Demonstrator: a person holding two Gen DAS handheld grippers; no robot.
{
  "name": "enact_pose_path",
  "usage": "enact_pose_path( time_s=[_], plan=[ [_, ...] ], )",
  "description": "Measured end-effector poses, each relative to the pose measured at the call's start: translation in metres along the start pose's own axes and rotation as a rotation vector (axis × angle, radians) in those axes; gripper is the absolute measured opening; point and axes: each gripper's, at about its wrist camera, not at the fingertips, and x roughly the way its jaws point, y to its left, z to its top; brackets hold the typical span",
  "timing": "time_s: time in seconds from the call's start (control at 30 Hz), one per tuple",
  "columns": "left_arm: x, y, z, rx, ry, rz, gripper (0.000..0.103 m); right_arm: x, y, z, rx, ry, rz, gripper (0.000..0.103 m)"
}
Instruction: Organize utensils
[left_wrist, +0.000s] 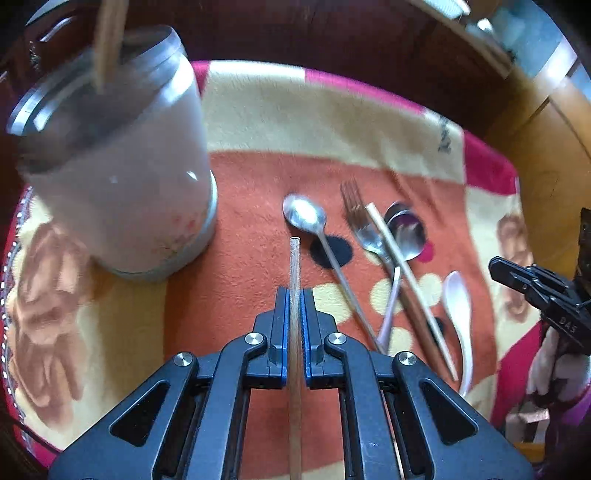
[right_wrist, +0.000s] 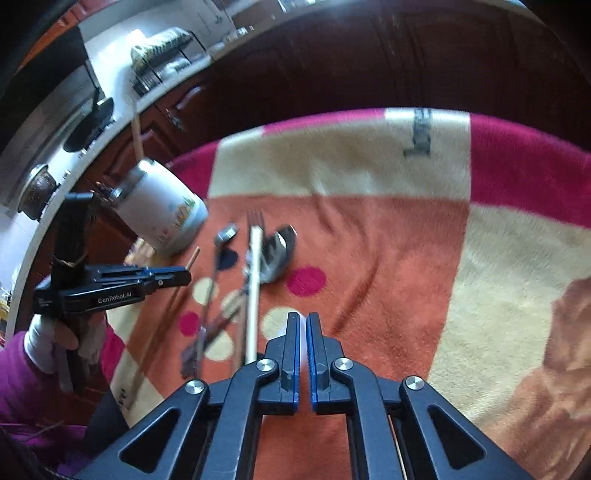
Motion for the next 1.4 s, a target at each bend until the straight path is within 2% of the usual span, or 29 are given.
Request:
enact_pose_path(
  time_s=[0.13, 0.23, 0.27, 0.33, 0.37, 0.5, 0.63, 0.73, 0.9, 1.2, 1.3, 1.4],
  plan=[
    [-0.022, -0.002, -0.005, -0.04, -0.048, -0.035, 0.004, -0.006, 0.007, 0.006, -0.024, -0.005, -0.013, 0.002],
    [-0.043, 0.002, -0.008, -0.033, -0.086, -0.045, 0.004, -0.004, 0.006, 0.004, -0.031, 0.006, -0.033, 0.002],
    [-0.049, 0.003, -0.008, -0.034, -0.094, -0.049, 0.004, -0.001, 0.003, 0.003, -0.035, 0.026, -0.037, 0.003],
    [-0.049, -0.008, -0.004, -0.033, -0.104, -0.052, 0.004, 0.011, -0.008, 0.0, -0.018, 0.094, -0.048, 0.015],
    [-0.052, -0.009, -0.005, -0.032, -0.11, -0.054, 0.004, 0.018, -0.014, -0.003, -0.006, 0.121, -0.047, 0.017],
    [-0.052, -0.019, -0.006, -0.033, -0.111, -0.063, 0.004, 0.037, -0.023, -0.015, 0.0, 0.176, -0.017, 0.017],
    [-0.051, -0.019, -0.006, -0.048, -0.104, -0.066, 0.004, 0.04, -0.025, -0.016, 0.027, 0.14, 0.028, 0.017],
    [-0.055, -0.019, -0.006, -0.058, -0.113, -0.07, 0.004, 0.039, -0.018, -0.015, 0.007, 0.119, 0.004, 0.007],
    [-0.081, -0.015, -0.001, -0.071, -0.171, -0.095, 0.004, 0.005, 0.002, -0.006, -0.045, 0.046, -0.001, 0.002],
    [-0.152, 0.005, 0.031, -0.118, -0.359, -0.112, 0.004, -0.049, 0.056, 0.041, -0.108, -0.13, 0.044, 0.002],
    [-0.177, 0.018, 0.052, -0.142, -0.439, -0.089, 0.004, -0.057, 0.082, 0.068, -0.127, -0.202, 0.088, 0.002],
    [-0.197, 0.028, 0.073, -0.154, -0.531, -0.023, 0.004, -0.057, 0.113, 0.098, -0.128, -0.294, 0.133, 0.002]
  ],
)
